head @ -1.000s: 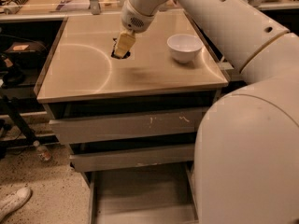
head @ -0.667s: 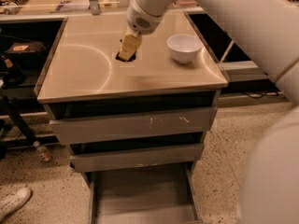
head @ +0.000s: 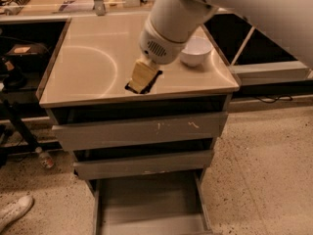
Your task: Place rxbar chocolate into bottom drawer
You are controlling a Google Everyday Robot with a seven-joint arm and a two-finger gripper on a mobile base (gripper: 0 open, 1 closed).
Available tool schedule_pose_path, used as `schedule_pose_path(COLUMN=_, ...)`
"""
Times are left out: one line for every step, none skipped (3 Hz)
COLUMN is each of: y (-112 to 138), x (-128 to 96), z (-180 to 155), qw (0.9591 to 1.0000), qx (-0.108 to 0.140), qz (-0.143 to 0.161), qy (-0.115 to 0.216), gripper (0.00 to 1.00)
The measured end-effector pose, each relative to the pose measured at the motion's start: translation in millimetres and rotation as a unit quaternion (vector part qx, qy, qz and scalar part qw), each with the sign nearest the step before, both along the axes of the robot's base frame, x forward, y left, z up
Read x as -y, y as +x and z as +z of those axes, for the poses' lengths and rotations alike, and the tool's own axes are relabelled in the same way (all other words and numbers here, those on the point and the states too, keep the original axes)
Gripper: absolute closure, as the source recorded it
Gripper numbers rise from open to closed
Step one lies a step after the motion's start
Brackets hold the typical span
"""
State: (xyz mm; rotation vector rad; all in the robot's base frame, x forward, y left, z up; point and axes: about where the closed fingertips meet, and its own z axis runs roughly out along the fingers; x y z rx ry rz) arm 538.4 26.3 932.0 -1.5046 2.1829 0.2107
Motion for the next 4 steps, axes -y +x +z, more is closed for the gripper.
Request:
schedule_pose_path(y=-15.0, x=6.0, z=-27.5, qw=0.9994, qx=-0.026, qz=-0.008, qy=-0.019, gripper=1.00)
schedule_pose_path(y=-23.3, x=2.6, z=-34.9, qw=0.9997, qx=-0.020, qz=-0.012, qy=-0.013, gripper=1.00)
schedule_pose_path(y=-41.4, x=4.0, z=-85.4, qw=0.9983, qx=-0.050, qz=-0.030, qy=0.005, gripper=1.00)
schedule_pose_path(y=-57.8, x=8.8, z=-159.4, qw=0.9951, qx=-0.088, qz=-0.041, qy=0.017, gripper=1.00)
